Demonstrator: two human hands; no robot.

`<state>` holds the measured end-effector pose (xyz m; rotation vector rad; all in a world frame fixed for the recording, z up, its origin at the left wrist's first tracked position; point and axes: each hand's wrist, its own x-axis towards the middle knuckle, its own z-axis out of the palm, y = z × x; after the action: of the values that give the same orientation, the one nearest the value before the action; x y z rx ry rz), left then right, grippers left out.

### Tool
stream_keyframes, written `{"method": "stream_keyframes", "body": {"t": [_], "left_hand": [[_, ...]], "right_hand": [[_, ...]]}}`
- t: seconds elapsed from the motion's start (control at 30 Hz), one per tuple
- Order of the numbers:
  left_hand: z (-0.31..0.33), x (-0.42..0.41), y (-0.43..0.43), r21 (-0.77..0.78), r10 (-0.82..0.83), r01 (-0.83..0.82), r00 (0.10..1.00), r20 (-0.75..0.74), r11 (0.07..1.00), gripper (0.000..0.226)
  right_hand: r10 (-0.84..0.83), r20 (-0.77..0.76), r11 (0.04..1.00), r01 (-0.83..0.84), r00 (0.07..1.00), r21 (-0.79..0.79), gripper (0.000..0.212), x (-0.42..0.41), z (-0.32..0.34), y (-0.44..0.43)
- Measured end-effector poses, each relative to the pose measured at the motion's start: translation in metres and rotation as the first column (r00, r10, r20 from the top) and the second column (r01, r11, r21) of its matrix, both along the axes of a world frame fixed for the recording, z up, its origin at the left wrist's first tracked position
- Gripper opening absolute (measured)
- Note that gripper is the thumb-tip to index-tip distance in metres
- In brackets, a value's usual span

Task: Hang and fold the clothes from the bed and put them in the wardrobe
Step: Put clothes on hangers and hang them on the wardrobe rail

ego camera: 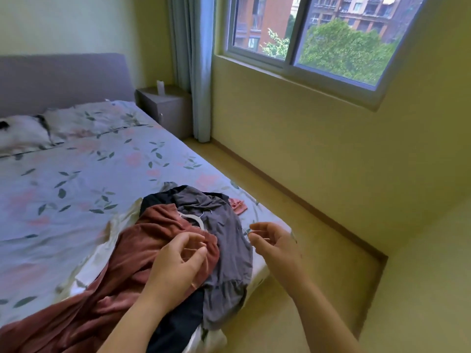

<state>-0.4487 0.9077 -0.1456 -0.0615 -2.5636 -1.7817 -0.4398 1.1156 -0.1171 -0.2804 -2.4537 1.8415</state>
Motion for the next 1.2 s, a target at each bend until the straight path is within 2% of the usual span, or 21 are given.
{"method": "stream_keyframes", "body": {"t": [0.17, 0.43, 0.6, 0.8, 1.2], "left_hand": [[-0.002, -0.037, 0.041, -0.05, 0.133, -0.132, 0.991, 0.004, 0.99, 0.012], [-0.02, -0.093, 0.057, -0.067, 0.278, -0.274, 0.958, 0.064, 0.959, 0.011], [-0.038, -0.133, 0.055, -0.088, 0.28, -0.272, 0.956, 0.083, 0.958, 0.013], [-0.063, -0.161, 0.063, -0.083, 0.269, -0.258, 0.946, 0.183, 0.963, 0.014], [-0.102, -0.231, 0.095, -0.21, 0.376, -0.32, 0.863, 0.338, 0.924, 0.01]], "right_hand": [[0.127, 0.048, 0.992, -0.126, 0.991, -0.018, 0.014, -0.071, -0.007, 0.045], [0.209, 0.185, 0.977, -0.214, 0.96, 0.002, 0.014, -0.152, -0.037, 0.067], [0.186, 0.24, 0.979, -0.201, 0.953, 0.038, 0.015, -0.189, -0.056, 0.067], [0.172, 0.336, 0.978, -0.201, 0.926, 0.054, 0.015, -0.22, -0.082, 0.076], [0.3, 0.434, 0.939, -0.342, 0.849, 0.021, 0.017, -0.323, -0.13, 0.093]]}}
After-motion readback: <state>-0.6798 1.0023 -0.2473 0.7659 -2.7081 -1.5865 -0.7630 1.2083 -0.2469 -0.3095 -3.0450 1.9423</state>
